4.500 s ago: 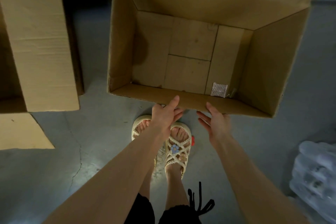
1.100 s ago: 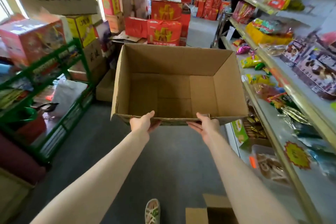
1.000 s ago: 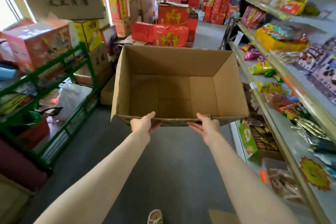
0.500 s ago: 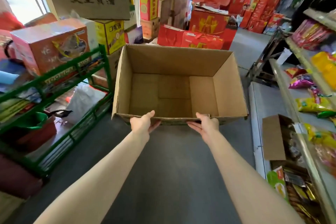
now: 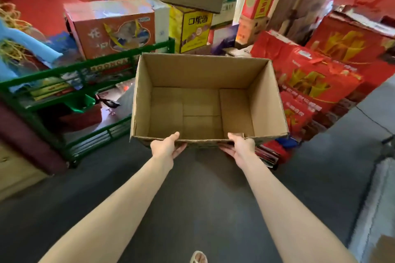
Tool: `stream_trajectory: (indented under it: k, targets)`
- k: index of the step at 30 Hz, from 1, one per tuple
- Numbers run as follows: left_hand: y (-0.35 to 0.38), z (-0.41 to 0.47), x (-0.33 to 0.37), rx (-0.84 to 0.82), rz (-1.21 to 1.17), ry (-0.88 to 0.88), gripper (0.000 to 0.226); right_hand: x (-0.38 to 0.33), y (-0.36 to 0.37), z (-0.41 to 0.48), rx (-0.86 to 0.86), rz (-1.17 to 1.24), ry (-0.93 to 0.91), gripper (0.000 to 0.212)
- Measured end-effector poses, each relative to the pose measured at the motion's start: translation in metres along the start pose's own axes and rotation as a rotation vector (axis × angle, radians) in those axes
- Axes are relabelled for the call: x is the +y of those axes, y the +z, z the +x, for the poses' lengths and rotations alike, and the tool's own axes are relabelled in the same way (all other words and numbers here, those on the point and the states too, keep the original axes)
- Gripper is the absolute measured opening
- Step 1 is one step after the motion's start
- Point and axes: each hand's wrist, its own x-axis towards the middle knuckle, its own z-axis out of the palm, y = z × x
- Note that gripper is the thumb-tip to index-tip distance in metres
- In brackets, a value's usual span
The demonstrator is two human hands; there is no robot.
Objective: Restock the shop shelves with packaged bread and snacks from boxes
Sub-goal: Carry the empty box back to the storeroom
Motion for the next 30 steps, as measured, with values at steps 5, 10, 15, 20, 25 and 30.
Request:
stream_trajectory:
  k: [5,10,15,20,25,30]
  targets:
    - [0.013,0.037,-0.003,0.15,-0.111,-0.025,0.052,-0.004,0.026,0.067,-0.087,-0.128,0.088,0.036]
    - [0.013,0.086,-0.006,0.251,-0.224,0.008,0.052,0.011,0.064,0.124,-0.167,-0.234,0.137,0.033]
    - [0.01,0.146,-0.003,0.315,-0.285,-0.018,0.05,0.029,0.109,0.186,-0.198,-0.336,0.178,0.028]
    - [0.016,0.201,0.018,0.388,-0.349,-0.069,0.037,0.041,0.159,0.24,-0.207,-0.41,0.262,0.038]
    - [0.011,0.259,0.024,0.452,-0.388,-0.118,0.039,0.061,0.198,0.291,-0.237,-0.452,0.354,0.04]
    - [0.001,0.32,0.017,0.527,-0.388,-0.201,0.044,0.095,0.227,0.343,-0.233,-0.535,0.408,0.04]
